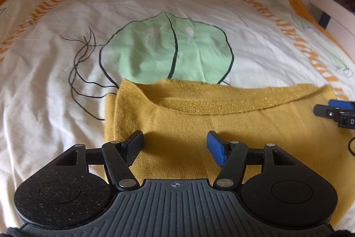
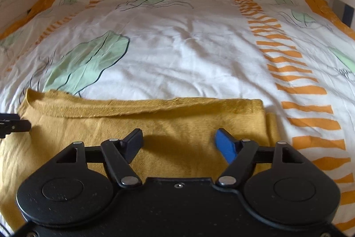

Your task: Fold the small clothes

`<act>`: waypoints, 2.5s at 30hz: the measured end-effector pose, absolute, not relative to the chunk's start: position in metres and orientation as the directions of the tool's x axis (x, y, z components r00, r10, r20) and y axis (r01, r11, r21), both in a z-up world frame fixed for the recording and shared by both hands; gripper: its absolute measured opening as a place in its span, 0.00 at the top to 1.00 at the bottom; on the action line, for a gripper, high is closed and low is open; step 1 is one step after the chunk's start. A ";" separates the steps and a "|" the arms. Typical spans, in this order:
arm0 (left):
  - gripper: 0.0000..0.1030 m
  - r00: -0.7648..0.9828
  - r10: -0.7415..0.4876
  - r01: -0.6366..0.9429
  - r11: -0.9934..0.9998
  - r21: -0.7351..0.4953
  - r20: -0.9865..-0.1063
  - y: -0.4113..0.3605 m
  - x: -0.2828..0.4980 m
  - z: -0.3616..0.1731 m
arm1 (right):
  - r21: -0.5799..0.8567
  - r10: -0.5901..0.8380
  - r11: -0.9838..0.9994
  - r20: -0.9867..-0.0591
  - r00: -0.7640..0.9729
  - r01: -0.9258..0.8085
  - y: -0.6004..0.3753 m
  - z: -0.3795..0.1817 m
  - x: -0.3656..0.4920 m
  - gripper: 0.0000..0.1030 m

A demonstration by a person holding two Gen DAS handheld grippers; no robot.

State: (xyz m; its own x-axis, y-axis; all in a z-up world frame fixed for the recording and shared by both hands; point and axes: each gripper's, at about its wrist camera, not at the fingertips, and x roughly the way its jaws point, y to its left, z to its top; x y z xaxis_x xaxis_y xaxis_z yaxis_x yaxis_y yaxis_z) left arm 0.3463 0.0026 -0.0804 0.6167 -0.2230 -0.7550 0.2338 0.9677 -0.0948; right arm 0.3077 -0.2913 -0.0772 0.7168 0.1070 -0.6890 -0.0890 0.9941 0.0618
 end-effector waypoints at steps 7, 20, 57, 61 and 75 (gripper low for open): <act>0.37 0.634 -0.218 0.179 0.975 -0.134 -0.741 -0.005 0.390 -0.083 | 0.050 0.087 0.996 -0.702 0.706 -0.073 -0.276 -0.084 0.353 0.25; 0.37 0.685 -0.252 0.109 0.963 -0.246 -0.684 0.008 0.366 -0.035 | 0.274 0.181 0.962 -0.646 0.742 0.005 -0.329 -0.060 0.325 0.20; 0.00 0.489 -0.136 0.169 0.984 -0.060 -0.862 -0.054 0.192 -0.091 | 0.397 0.244 0.912 -0.724 0.645 0.102 -0.374 -0.092 0.133 0.00; 0.00 0.491 -0.116 0.167 0.985 -0.038 -0.863 -0.058 0.191 -0.092 | 0.443 0.280 0.888 -0.737 0.614 0.126 -0.382 -0.093 0.141 0.00; 0.00 0.512 -0.115 0.173 0.984 -0.029 -0.851 -0.062 0.190 -0.095 | 0.644 0.409 0.744 -0.647 0.643 0.175 -0.415 -0.105 0.184 0.00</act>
